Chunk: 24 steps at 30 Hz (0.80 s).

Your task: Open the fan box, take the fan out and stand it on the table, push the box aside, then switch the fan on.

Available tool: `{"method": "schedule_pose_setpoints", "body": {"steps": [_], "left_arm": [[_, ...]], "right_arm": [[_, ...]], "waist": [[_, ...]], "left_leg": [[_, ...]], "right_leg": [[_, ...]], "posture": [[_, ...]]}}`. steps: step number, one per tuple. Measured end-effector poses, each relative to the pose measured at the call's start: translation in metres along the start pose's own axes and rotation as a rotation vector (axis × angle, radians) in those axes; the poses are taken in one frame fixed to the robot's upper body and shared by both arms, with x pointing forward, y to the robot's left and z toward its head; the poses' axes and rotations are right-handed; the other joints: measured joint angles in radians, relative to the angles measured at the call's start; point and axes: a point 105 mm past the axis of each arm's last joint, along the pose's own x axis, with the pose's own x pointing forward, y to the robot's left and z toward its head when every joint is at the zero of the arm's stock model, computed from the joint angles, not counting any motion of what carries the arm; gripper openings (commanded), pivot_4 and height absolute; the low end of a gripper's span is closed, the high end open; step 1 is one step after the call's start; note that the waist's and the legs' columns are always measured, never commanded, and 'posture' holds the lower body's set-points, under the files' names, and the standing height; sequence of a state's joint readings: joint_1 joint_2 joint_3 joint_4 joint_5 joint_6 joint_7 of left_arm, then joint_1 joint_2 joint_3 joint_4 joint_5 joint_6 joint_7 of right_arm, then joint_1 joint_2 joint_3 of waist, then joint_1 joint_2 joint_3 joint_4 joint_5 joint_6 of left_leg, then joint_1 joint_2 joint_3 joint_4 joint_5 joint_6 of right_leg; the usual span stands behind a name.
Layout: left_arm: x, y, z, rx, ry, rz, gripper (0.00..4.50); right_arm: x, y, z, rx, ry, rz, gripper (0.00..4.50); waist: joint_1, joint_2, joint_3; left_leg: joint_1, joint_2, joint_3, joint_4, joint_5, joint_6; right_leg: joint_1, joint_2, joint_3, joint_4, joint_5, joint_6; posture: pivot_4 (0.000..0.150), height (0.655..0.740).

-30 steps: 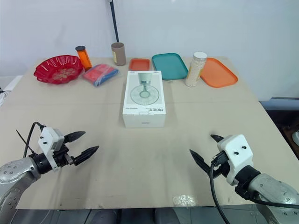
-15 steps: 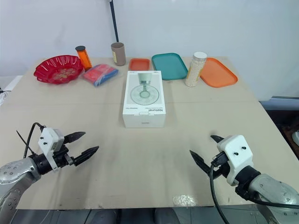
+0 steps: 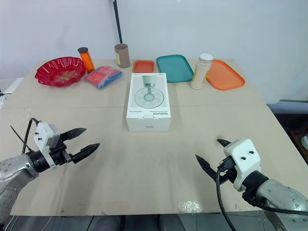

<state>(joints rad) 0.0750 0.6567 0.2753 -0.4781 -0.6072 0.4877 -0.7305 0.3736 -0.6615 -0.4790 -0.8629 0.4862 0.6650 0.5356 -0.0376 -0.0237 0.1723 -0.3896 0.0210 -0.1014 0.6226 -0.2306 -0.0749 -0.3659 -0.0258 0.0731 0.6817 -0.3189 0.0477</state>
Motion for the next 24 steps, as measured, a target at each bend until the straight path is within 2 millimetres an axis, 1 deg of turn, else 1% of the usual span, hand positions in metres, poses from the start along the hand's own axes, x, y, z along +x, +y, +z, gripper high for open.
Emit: {"method": "schedule_pose_setpoints", "body": {"steps": [1, 2, 3, 4, 7, 8, 9, 10, 11, 12, 13, 15, 17, 18, 19, 21, 24], "left_arm": [[0.001, 0.001, 0.003, 0.009, -0.009, -0.004, 3.37], [0.005, 0.004, 0.008, 0.006, -0.023, -0.005, 3.2], [0.007, 0.007, 0.012, 0.004, -0.032, -0.002, 3.2], [0.009, 0.009, 0.014, 0.005, -0.04, 0.001, 2.69], [0.01, 0.01, 0.016, 0.005, -0.048, 0.001, 2.32], [0.01, 0.01, 0.017, 0.004, -0.051, 0.0, 1.7], [0.013, 0.011, 0.019, -0.004, -0.058, 0.005, 1.39], [0.024, 0.019, 0.027, -0.015, -0.082, 0.033, 1.32], [0.034, 0.024, 0.037, 0.0, -0.108, 0.036, 0.69], [0.038, 0.026, 0.041, 0.005, -0.116, 0.037, 0.54], [0.043, 0.029, 0.044, 0.007, -0.122, 0.038, 0.14], [0.047, 0.03, 0.046, 0.007, -0.125, 0.035, 0.14], [0.065, 0.029, 0.057, -0.024, -0.151, 0.026, 0.14], [0.072, 0.026, 0.061, -0.031, -0.167, 0.018, 0.14], [0.082, 0.019, 0.065, -0.035, -0.175, -0.007, 0.14], [0.089, 0.012, 0.063, -0.044, -0.164, -0.034, 0.14], [0.093, 0.009, 0.06, -0.063, -0.154, -0.039, 0.14]], "right_arm": [[0.0, 0.0, 0.001, -0.002, -0.003, -0.001, 4.5], [0.001, 0.0, 0.001, -0.002, -0.004, -0.001, 4.5], [0.001, 0.0, 0.002, -0.003, -0.008, 0.0, 4.5], [0.002, 0.0, 0.003, -0.005, -0.012, 0.0, 4.5], [0.002, -0.001, 0.003, -0.007, -0.014, -0.001, 4.5], [0.002, -0.001, 0.003, -0.007, -0.015, -0.001, 4.5], [0.002, -0.001, 0.003, -0.007, -0.014, -0.004, 4.5], [0.005, -0.002, 0.008, -0.014, -0.036, -0.011, 4.5], [0.008, 0.0, 0.01, -0.016, -0.047, 0.0, 4.5], [0.009, 0.002, 0.01, -0.013, -0.046, 0.008, 4.5], [0.01, 0.003, 0.01, -0.011, -0.046, 0.016, 4.5], [0.011, 0.004, 0.01, -0.012, -0.047, 0.019, 4.5], [0.014, 0.004, 0.013, -0.019, -0.059, 0.014, 4.5], [0.016, 0.004, 0.015, -0.019, -0.064, 0.014, 4.5], [0.019, 0.005, 0.018, -0.021, -0.075, 0.016, 4.5], [0.021, 0.007, 0.019, -0.02, -0.078, 0.019, 4.5], [0.022, 0.009, 0.017, -0.011, -0.069, 0.022, 4.5]], "waist": [[0.0, 0.0, 0.0], [0.0, 0.0, 0.0], [0.0, 0.0, 0.0], [0.0, 0.0, 0.0], [0.0, 0.0, 0.0], [-0.001, 0.0, 0.0], [-0.001, 0.0, 0.0], [0.0, 0.0, 0.0], [0.0, 0.0, 0.0], [0.001, 0.0, 0.0], [0.0, 0.0, 0.0], [-0.002, 0.0, 0.0], [0.001, -0.001, 0.0], [0.002, -0.001, 0.0], [0.003, -0.001, 0.0], [0.003, -0.001, 0.0], [0.0, -0.001, 0.0]], "left_leg": [[0.0, 0.0, 0.0, 0.0, 0.0, 0.0], [0.0, 0.0, 0.0, 0.0, 0.0, 0.0], [0.0, 0.0, 0.0, 0.0, 0.0, 0.0], [0.0, 0.0, 0.0, 0.0, 0.0, 0.0], [0.0, 0.0, 0.0, 0.0, 0.0, 0.0], [0.0, 0.0, 0.0, 0.0, 0.0, 0.0], [0.0, 0.0, 0.0, 0.0, 0.0, 0.0], [0.0, 0.0, -0.001, 0.001, 0.0, 0.0], [0.0, 0.0, -0.001, 0.001, 0.0, 0.0], [-0.001, 0.0, -0.001, 0.001, 0.0, 0.0], [-0.001, 0.0, -0.001, 0.001, 0.0, 0.0], [-0.001, 0.0, -0.001, 0.001, 0.0, 0.0], [-0.002, 0.0, -0.002, 0.003, 0.0, 0.0], [-0.002, -0.001, -0.002, 0.004, 0.0, 0.0], [-0.002, -0.001, -0.002, 0.005, 0.0, 0.0], [-0.002, -0.001, -0.002, 0.004, 0.0, 0.001], [-0.002, 0.0, -0.002, 0.004, -0.001, 0.001]], "right_leg": [[0.0, 0.0, 0.0, 0.0, 0.0, 0.0], [0.0, 0.0, 0.0, 0.0, 0.0, 0.0], [0.0, 0.0, 0.0, 0.0, 0.0, 0.0], [0.0, 0.0, 0.0, 0.0, 0.0, 0.0], [0.0, 0.0, 0.0, 0.0, 0.0, 0.0], [0.0, 0.0, 0.0, 0.0, 0.0, 0.0], [0.0, 0.0, 0.0, 0.0, 0.0, 0.0], [0.0, 0.0, -0.001, 0.0, 0.0, 0.0], [0.0, 0.0, -0.001, 0.0, 0.0, 0.0], [0.0, 0.0, -0.001, 0.0, 0.0, 0.0], [0.0, 0.0, -0.001, 0.0, 0.0, 0.0], [0.0, 0.001, -0.001, 0.0, 0.0, 0.0], [0.001, 0.0, -0.002, 0.0, 0.0, 0.0], [0.001, 0.0, -0.002, 0.0, 0.001, 0.0], [0.001, 0.0, -0.002, 0.0, 0.001, 0.001], [0.001, 0.0, -0.002, 0.0, 0.001, 0.001], [0.0, 0.001, -0.002, 0.0, 0.001, 0.001]], "posture": [[0.15, 0.74], [0.15, 0.74], [0.15, 0.74], [0.15, 0.74], [0.15, 0.74], [0.15, 0.74], [0.15, 0.74], [0.15, 0.74], [0.15, 0.74], [0.15, 0.74], [0.15, 0.74], [0.15, 0.74], [0.15, 0.74], [0.15, 0.74], [0.15, 0.74], [0.15, 0.74], [0.15, 0.74]]}}
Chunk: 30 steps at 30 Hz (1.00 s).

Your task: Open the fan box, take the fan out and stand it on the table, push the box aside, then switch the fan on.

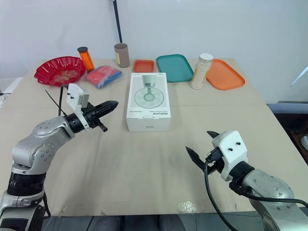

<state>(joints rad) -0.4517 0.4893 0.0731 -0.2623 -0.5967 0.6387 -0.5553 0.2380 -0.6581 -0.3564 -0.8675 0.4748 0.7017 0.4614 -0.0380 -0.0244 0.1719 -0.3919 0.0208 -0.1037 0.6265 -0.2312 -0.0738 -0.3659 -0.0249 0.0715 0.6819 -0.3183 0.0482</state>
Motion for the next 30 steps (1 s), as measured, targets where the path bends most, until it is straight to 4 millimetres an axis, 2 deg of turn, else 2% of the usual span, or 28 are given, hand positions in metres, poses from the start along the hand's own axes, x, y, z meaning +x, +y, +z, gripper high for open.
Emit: {"method": "schedule_pose_setpoints", "body": {"steps": [2, 3, 4, 8, 12, 18, 19, 21, 24, 27, 30], "left_arm": [[0.002, 0.0, 0.0, -0.007, 0.002, 0.0, 0.14], [0.014, -0.004, 0.003, -0.005, 0.001, -0.008, 0.14], [0.032, -0.013, -0.003, 0.012, 0.034, -0.033, 0.14], [0.045, -0.015, -0.014, 0.025, 0.074, -0.038, 0.14], [0.062, -0.012, -0.012, 0.075, 0.09, -0.031, 0.14], [0.076, 0.001, -0.02, 0.114, 0.135, 0.001, 0.14], [0.083, 0.004, -0.019, 0.132, 0.144, -0.004, 0.14], [0.085, 0.006, -0.02, 0.143, 0.154, -0.006, 0.14], [0.088, 0.004, -0.027, 0.144, 0.18, -0.021, 0.14], [0.095, -0.009, -0.03, 0.116, 0.19, -0.062, 0.14], [0.095, -0.014, -0.03, 0.11, 0.206, -0.083, 0.14]], "right_arm": [[0.001, 0.0, 0.0, 0.006, 0.003, -0.005, 4.5], [0.005, 0.002, 0.002, 0.007, -0.003, -0.004, 4.5], [0.011, 0.005, 0.009, 0.007, -0.026, 0.005, 4.5], [0.017, 0.01, 0.009, 0.017, -0.022, 0.021, 4.5], [0.024, 0.015, 0.013, 0.03, -0.033, 0.033, 4.5], [0.029, 0.017, 0.017, 0.034, -0.037, 0.034, 4.5], [0.033, 0.016, 0.022, 0.031, -0.047, 0.029, 4.5], [0.036, 0.018, 0.025, 0.027, -0.054, 0.033, 4.5], [0.042, 0.018, 0.033, 0.018, -0.069, 0.031, 4.5], [0.052, 0.022, 0.048, 0.015, -0.108, 0.037, 4.5], [0.054, 0.025, 0.047, 0.019, -0.094, 0.045, 4.5]], "waist": [[-0.001, 0.0, 0.0], [0.002, 0.0, 0.0], [0.004, 0.0, 0.0], [0.004, 0.0, 0.0], [0.005, 0.0, 0.0], [0.005, 0.0, 0.0], [0.005, 0.0, 0.0], [0.004, 0.0, 0.0], [0.003, 0.0, 0.0], [0.003, 0.0, 0.0], [0.003, 0.0, 0.0]], "left_leg": [[0.0, 0.0, 0.0, 0.0, 0.0, 0.0], [0.0, -0.001, 0.0, 0.002, 0.0, 0.0], [0.0, -0.001, -0.001, 0.002, 0.0, 0.0], [-0.001, -0.001, -0.001, 0.001, 0.0, 0.0], [-0.001, -0.001, -0.001, 0.002, 0.0, 0.0], [-0.002, -0.002, -0.001, 0.002, 0.0, 0.0], [-0.002, -0.002, -0.001, 0.002, 0.0, 0.0], [-0.002, -0.002, -0.001, 0.002, 0.0, 0.0], [-0.002, -0.002, -0.002, 0.002, 0.0, 0.0], [-0.003, -0.002, -0.003, 0.003, 0.0, 0.0], [-0.005, -0.002, -0.004, 0.003, 0.0, 0.0]], "right_leg": [[0.0, 0.0, 0.0, 0.0, 0.0, 0.0], [0.001, 0.0, 0.0, 0.0, 0.0, 0.0], [0.001, 0.0, 0.0, 0.0, 0.0, 0.001], [0.0, 0.0, 0.0, 0.0, 0.0, 0.001], [0.0, 0.0, 0.0, 0.0, 0.0, 0.001], [0.0, 0.0, 0.0, 0.0, 0.0, 0.001], [0.0, -0.001, 0.0, 0.0, 0.0, 0.001], [0.0, 0.0, 0.0, 0.0, 0.0, 0.001], [-0.001, 0.0, 0.0, 0.0, 0.0, 0.001], [-0.001, 0.0, -0.001, 0.001, 0.0, 0.001], [-0.002, -0.001, -0.001, 0.0, 0.0, 0.001]], "posture": [[0.15, 0.74], [0.15, 0.74], [0.15, 0.74], [0.15, 0.74], [0.15, 0.74], [0.15, 0.74], [0.15, 0.74], [0.15, 0.74], [0.15, 0.74], [0.15, 0.74], [0.15, 0.74]]}}
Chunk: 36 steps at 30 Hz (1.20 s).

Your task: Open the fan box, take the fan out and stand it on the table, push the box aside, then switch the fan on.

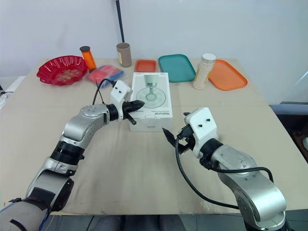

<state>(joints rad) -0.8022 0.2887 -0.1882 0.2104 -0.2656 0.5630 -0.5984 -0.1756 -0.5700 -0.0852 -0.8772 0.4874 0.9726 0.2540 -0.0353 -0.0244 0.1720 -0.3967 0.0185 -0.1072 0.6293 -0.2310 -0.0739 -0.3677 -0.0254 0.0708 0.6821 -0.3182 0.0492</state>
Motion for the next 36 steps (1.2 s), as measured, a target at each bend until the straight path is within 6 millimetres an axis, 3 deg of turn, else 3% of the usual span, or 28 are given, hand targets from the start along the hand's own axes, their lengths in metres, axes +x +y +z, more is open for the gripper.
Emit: {"method": "schedule_pose_setpoints", "body": {"steps": [7, 23, 36], "left_arm": [[-0.002, -0.001, -0.005, 0.043, 0.04, 0.016, 0.14], [-0.002, 0.0, -0.004, 0.047, 0.052, 0.029, 0.14], [-0.003, -0.001, -0.003, 0.063, 0.052, 0.033, 0.14]], "right_arm": [[0.018, -0.001, 0.013, 0.026, -0.02, -0.009, 4.5], [0.059, -0.003, 0.013, -0.052, 0.076, -0.028, 4.5], [0.08, 0.004, -0.004, -0.086, 0.107, -0.001, 4.5]], "waist": [[-0.003, 0.001, -0.001], [-0.01, 0.002, -0.001], [-0.011, 0.002, -0.001]], "left_leg": [[0.0, 0.0, -0.001, 0.001, 0.0, 0.0], [0.0, 0.0, -0.001, 0.001, 0.0, 0.0], [-0.001, 0.0, -0.002, 0.001, 0.0, 0.0]], "right_leg": [[0.0, 0.0, 0.0, 0.002, 0.0, 0.0], [0.0, 0.0, -0.001, 0.002, 0.0, 0.0], [-0.001, 0.0, -0.001, 0.002, 0.0, 0.0]], "posture": [[0.15, 0.74], [0.15, 0.74], [0.15, 0.74]]}}
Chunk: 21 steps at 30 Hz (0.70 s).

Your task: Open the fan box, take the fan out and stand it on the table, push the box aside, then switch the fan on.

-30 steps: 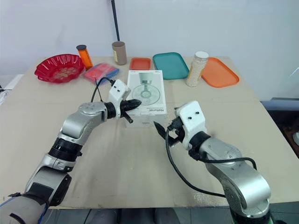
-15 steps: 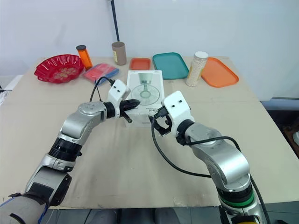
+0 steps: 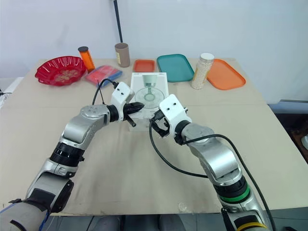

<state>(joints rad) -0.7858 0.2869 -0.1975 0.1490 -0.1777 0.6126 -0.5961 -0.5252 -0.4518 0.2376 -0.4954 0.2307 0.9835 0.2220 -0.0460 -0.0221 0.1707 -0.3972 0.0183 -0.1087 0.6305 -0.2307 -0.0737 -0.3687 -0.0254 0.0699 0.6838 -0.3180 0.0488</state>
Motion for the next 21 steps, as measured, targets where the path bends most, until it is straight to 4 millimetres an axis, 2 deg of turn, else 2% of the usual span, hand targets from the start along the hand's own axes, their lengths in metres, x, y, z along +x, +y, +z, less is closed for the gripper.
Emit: {"method": "schedule_pose_setpoints", "body": {"steps": [21], "left_arm": [[-0.0023, -0.0069, -0.0005, 0.005, -0.011, -0.014, 0.14]], "right_arm": [[0.0089, -0.0014, -0.0023, 0.002, -0.015, -0.012, 4.5]], "waist": [[0.0, 0.0, 0.0]], "left_leg": [[-0.001, 0.0, 0.0, 0.0, 0.0, 0.0]], "right_leg": [[-0.001, 0.0, 0.0, 0.0, 0.0, 0.0]], "posture": [[0.15, 0.74]]}}
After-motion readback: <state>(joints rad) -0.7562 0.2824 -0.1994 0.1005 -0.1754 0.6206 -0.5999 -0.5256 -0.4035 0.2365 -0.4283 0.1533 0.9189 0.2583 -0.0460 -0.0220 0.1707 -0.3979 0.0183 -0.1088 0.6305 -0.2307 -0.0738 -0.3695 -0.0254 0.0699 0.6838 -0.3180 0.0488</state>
